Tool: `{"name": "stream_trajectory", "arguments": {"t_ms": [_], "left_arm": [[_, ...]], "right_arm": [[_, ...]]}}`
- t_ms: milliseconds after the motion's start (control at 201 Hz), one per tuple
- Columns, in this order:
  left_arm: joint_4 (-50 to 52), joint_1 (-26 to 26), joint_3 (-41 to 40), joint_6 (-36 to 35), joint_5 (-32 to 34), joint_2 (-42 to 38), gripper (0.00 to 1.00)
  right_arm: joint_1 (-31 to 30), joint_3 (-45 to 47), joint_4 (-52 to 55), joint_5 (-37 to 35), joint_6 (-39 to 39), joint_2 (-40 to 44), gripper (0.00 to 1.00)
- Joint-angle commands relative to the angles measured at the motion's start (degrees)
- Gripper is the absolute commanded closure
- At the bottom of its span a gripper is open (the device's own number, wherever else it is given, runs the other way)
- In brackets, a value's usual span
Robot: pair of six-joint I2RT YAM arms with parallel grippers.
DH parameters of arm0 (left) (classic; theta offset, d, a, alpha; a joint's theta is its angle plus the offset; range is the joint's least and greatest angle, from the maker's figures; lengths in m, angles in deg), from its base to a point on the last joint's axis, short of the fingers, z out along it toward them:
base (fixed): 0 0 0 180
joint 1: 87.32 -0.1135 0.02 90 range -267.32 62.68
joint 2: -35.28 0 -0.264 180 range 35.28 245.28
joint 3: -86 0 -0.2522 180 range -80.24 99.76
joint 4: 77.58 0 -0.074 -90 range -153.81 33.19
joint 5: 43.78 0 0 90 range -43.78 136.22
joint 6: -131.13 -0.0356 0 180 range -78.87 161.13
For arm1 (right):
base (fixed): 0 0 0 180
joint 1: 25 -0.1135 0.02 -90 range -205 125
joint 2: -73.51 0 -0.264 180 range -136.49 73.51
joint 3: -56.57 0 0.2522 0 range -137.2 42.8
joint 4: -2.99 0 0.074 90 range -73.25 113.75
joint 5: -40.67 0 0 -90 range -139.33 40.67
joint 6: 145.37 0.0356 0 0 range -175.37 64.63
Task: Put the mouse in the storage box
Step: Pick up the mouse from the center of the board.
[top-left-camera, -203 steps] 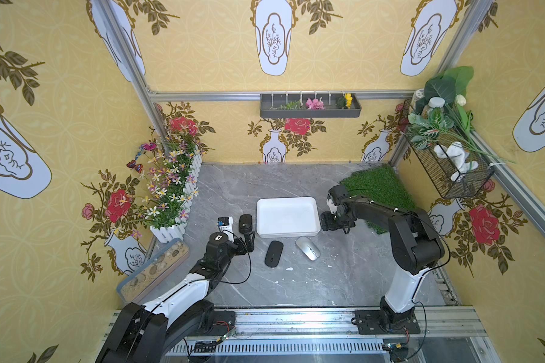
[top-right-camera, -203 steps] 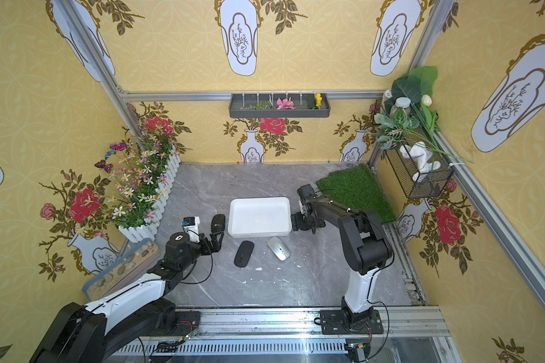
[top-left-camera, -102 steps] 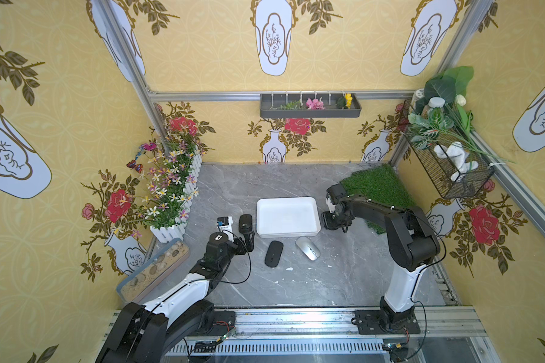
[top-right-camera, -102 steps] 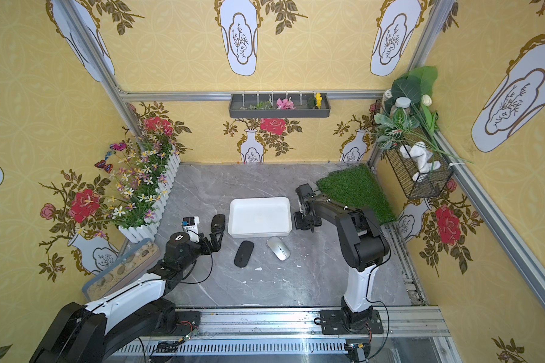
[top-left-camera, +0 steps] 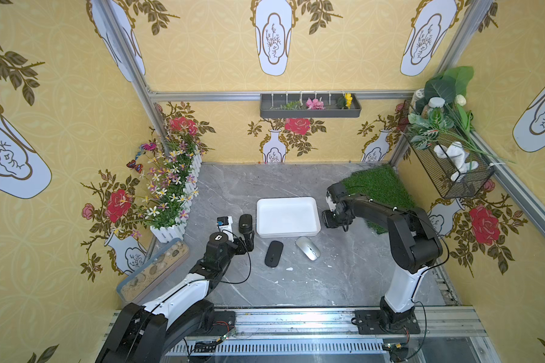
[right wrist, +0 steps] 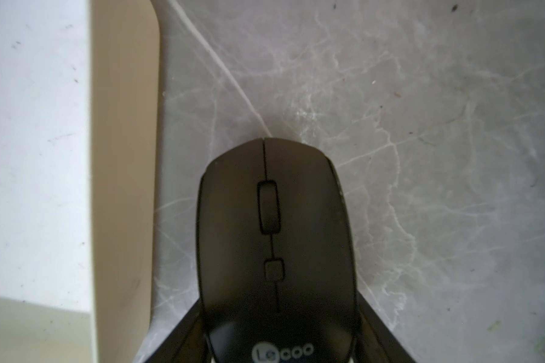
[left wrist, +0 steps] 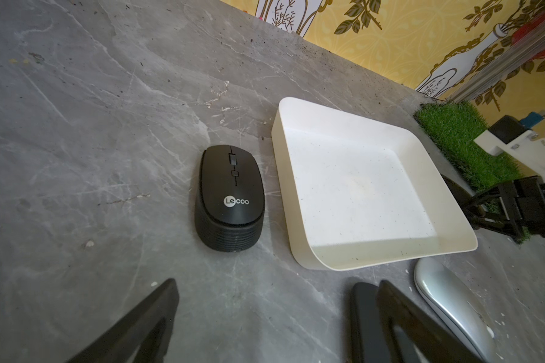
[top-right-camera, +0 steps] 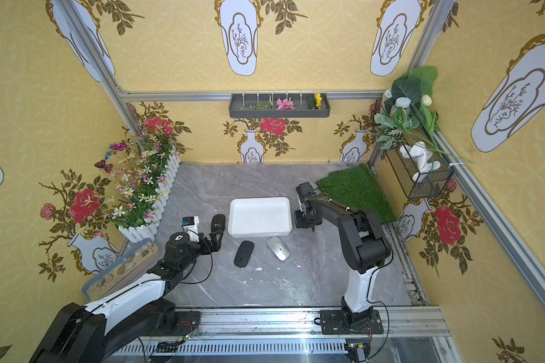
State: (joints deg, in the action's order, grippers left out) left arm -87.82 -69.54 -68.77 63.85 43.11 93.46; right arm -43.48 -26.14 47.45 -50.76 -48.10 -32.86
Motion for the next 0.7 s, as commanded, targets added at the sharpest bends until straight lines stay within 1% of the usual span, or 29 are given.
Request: {"name": "stream_trajectory", "arguments": {"t_ms": [0,408,697], "left_arm": [[-1.65,0.00,-0.13,-0.41,0.39,0.01,0.00],[-1.65,-0.02,-0.15,-0.39,0.78,-0.01,0.00],[-1.57,0.02,-0.13,-0.33,1.10,0.19,0.01]], "right_arm": [[0.02,-0.23,1.22,-0.99,0.03,1.10,0.48],[-0.74,1.18,0.72,-0.28,1.19,1.42,0.48],[-1.24,-1.90,3.15,-1.31,1.68,4.47,0.48]]}}
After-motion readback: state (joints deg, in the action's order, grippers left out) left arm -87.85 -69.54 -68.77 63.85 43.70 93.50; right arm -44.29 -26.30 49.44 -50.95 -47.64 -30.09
